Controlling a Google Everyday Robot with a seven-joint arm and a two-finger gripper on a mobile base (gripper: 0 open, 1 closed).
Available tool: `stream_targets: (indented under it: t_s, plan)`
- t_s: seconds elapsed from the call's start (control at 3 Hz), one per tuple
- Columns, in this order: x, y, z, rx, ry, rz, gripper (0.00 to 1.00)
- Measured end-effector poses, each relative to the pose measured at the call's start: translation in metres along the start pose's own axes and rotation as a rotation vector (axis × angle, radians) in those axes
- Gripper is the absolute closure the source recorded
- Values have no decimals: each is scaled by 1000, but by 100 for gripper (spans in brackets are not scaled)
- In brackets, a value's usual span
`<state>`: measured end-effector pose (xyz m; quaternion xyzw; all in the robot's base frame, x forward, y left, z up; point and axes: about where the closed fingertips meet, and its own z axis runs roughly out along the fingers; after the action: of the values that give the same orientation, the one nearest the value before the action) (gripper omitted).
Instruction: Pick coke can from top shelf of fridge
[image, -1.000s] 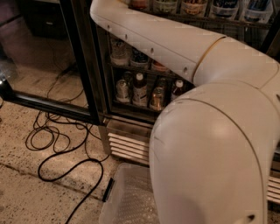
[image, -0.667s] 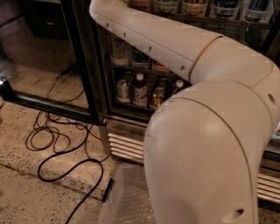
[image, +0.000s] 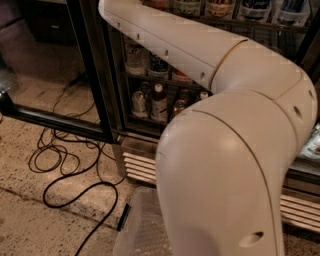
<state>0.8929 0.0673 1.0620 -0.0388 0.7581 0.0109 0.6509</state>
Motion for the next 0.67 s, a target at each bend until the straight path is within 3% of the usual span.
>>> stream_targets:
  t_s: [0.67]
  plan:
    - [-1, -3, 1, 16, 8, 8, 50]
